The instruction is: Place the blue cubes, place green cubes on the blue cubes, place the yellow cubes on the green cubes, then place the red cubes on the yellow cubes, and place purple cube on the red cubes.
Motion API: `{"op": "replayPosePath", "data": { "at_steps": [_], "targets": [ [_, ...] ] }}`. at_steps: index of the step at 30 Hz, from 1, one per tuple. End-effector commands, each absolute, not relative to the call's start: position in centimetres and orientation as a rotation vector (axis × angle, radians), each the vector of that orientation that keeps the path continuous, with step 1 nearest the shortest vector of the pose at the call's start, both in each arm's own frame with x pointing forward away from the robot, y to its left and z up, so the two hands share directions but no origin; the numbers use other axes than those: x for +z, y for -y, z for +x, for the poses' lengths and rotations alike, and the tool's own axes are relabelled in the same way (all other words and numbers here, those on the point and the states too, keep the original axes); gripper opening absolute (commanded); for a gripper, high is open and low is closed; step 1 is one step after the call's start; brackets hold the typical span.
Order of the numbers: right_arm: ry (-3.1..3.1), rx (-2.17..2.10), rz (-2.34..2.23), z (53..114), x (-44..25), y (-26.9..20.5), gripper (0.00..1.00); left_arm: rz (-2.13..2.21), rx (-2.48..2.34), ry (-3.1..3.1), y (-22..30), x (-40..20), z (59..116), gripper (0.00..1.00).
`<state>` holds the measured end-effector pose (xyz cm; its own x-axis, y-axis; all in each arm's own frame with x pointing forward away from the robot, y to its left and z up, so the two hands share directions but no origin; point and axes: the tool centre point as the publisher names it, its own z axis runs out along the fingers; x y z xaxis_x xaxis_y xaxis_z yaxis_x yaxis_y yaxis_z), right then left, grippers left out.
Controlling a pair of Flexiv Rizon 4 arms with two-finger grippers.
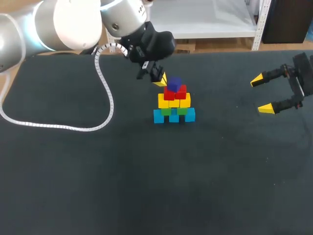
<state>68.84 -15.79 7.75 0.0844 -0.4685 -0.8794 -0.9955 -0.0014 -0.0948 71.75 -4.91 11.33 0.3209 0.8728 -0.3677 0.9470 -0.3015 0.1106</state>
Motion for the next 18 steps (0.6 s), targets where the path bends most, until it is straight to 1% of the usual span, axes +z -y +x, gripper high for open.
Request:
{"op": "replayPosePath", "data": {
  "at_steps": [1,18],
  "targets": [
    [-1.49,0.852,-1.581,68.88,7.72,15.77,1.0,2.283,-0.336,-1.632,4.95,11.32,71.44,0.0],
    [-1.49,0.852,-1.581,68.88,7.72,15.77,1.0,2.28,-0.332,-1.64,5.23,11.38,70.92,0.0]
  ]
}}
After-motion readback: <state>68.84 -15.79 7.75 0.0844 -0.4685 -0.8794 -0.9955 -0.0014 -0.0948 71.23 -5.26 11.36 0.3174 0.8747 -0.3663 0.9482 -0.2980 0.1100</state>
